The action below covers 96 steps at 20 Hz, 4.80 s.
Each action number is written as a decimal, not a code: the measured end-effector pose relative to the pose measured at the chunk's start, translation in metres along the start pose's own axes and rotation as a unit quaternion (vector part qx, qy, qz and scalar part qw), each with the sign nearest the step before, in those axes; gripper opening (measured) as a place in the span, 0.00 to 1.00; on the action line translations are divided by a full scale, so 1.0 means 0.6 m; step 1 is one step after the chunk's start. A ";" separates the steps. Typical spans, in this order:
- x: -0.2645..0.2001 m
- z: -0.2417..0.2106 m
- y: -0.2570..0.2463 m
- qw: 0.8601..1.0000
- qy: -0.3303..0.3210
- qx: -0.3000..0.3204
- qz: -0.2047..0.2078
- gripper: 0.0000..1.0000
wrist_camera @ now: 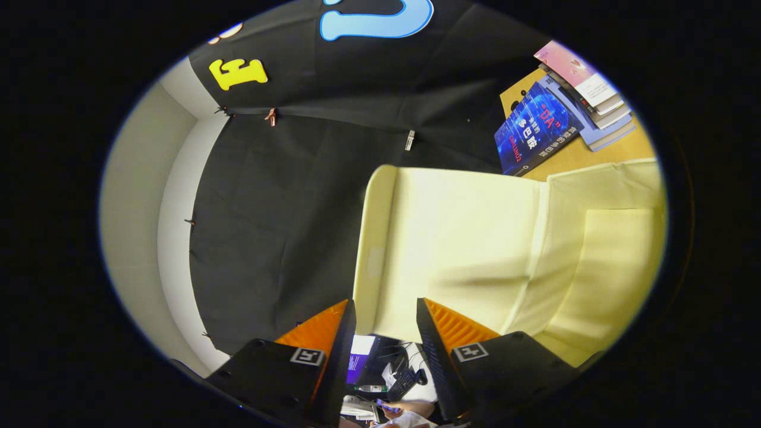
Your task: Open the storage box then place both shoes into the box .Put the left shoe in first, then the right shoe, with the right side of both shoes facing outward in a uniform manner.
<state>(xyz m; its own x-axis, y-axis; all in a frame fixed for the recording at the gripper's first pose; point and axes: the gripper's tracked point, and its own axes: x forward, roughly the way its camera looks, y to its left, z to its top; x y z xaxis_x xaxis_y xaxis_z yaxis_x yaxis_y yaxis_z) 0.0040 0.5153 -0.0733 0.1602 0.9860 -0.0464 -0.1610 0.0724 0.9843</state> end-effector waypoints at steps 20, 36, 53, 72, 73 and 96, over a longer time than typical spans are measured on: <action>-0.540 0.001 -0.306 0.870 -0.127 -0.252 -0.405 0.88; -0.703 0.019 -0.608 0.771 -0.101 -0.245 -0.579 0.60; -0.684 0.056 -0.565 0.798 -0.179 -0.119 -0.562 0.07; -0.267 0.098 -0.212 0.883 -0.118 -0.060 -0.451 0.07; -0.238 0.089 -0.223 0.883 -0.107 -0.053 -0.453 0.07; -0.077 0.054 -0.237 0.917 -0.041 -0.054 -0.392 0.90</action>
<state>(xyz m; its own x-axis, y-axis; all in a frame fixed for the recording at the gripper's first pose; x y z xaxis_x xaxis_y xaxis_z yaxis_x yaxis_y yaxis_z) 0.0511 0.4543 -0.2055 0.3392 0.6102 -0.7159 -0.0596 0.7735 0.6310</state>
